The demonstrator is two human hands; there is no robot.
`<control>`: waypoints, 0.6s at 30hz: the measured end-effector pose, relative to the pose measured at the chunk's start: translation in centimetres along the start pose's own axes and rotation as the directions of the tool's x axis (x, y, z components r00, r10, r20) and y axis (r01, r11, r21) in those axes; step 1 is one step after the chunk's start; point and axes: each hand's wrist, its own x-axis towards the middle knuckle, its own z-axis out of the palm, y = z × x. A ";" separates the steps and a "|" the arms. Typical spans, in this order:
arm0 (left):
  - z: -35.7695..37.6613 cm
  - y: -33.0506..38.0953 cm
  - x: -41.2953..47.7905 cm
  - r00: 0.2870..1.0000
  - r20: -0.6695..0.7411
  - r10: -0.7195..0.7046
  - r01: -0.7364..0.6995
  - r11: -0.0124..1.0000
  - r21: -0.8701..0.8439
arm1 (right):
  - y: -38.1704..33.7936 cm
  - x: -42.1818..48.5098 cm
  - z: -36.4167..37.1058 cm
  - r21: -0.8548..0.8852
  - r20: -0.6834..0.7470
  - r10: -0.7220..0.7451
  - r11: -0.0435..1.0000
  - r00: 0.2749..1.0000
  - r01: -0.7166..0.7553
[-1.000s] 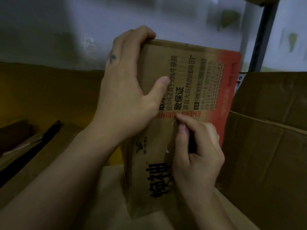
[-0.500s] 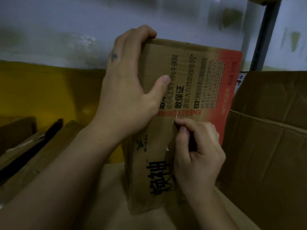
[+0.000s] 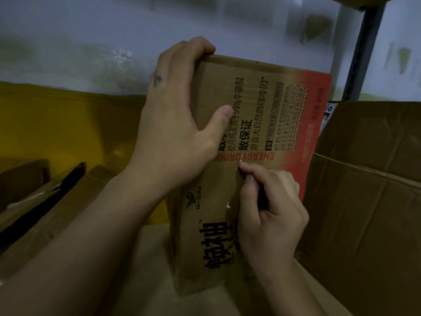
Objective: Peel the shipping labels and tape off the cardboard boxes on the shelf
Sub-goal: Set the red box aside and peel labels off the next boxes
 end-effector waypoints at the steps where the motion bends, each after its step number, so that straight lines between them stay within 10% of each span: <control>1: 0.0 0.0 0.0 1.000 -0.001 0.000 0.000 1.000 0.000 | 0.0 0.0 0.0 -0.004 0.006 -0.001 1.000 1.000 0.001; 18: 0.1 0.0 -0.1 1.000 -0.009 0.005 -0.005 1.000 0.014 | -0.2 -0.2 0.2 0.021 0.002 0.021 1.000 1.000 -0.021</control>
